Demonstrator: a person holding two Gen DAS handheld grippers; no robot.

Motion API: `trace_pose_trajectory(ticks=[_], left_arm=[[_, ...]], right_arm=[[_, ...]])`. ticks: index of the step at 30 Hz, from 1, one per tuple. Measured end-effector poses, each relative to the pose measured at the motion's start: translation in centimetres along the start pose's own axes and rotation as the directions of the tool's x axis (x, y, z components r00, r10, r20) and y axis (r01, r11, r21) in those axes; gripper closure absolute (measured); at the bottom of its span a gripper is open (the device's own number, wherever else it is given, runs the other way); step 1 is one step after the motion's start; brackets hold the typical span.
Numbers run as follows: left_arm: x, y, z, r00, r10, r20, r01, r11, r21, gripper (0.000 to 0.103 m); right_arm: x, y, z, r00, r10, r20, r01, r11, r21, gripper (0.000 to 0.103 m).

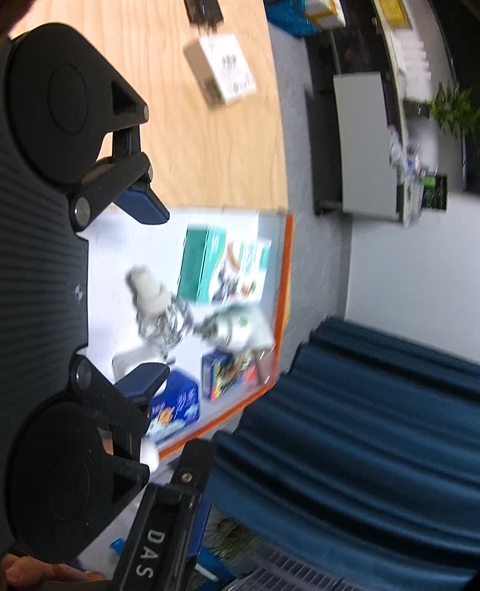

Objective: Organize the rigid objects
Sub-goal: 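Open the left tool to drop the bottle in the tray while the right tool releases the tube, then grasp the black charger with the left tool while the right tool reaches the white box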

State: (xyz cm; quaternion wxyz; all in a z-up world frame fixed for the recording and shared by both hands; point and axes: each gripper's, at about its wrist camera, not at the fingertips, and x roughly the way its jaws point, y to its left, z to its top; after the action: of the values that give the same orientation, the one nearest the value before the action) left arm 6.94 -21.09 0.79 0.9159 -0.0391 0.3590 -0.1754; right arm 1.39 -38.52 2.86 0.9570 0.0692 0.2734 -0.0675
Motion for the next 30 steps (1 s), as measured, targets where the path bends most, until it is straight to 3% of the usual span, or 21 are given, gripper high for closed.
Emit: trace_pose_trajectory(ticks=[3, 7, 15, 23, 28, 30], left_arm=[[-1.6, 2.1, 0.1, 0.999, 0.038, 0.037, -0.037, 0.999, -0.028, 0.011], [-3.5, 6.8, -0.1, 0.985, 0.155, 0.079, -0.147, 0.984, -0.1, 0.004], [-4.6, 18.3, 0.0, 0.919, 0.392, 0.041, -0.364, 0.884, -0.294, 0.004], [-1.0, 21.5, 0.7, 0.926, 0.375, 0.03, -0.368, 0.92, -0.132, 0.004], [0.5, 21.8, 0.5, 0.932, 0.359, 0.056, -0.348, 0.926, -0.143, 0.003], [1.5, 21.8, 0.6, 0.926, 0.373, 0.054, -0.36, 0.918, -0.164, 0.002]], right_arm=[[-0.1, 1.4, 0.3, 0.999, 0.033, -0.001, -0.033, 0.999, -0.016, 0.019], [-0.2, 3.9, 0.3, 0.998, 0.066, -0.003, -0.066, 0.996, -0.063, 0.018], [0.5, 7.9, -0.1, 0.992, 0.122, -0.028, -0.125, 0.982, -0.138, 0.018], [2.3, 10.0, -0.4, 0.988, 0.141, -0.07, -0.15, 0.977, -0.15, 0.018], [3.5, 11.1, -0.7, 0.985, 0.144, -0.093, -0.157, 0.975, -0.158, 0.018], [3.9, 11.4, -0.7, 0.985, 0.146, -0.097, -0.161, 0.973, -0.165, 0.018]])
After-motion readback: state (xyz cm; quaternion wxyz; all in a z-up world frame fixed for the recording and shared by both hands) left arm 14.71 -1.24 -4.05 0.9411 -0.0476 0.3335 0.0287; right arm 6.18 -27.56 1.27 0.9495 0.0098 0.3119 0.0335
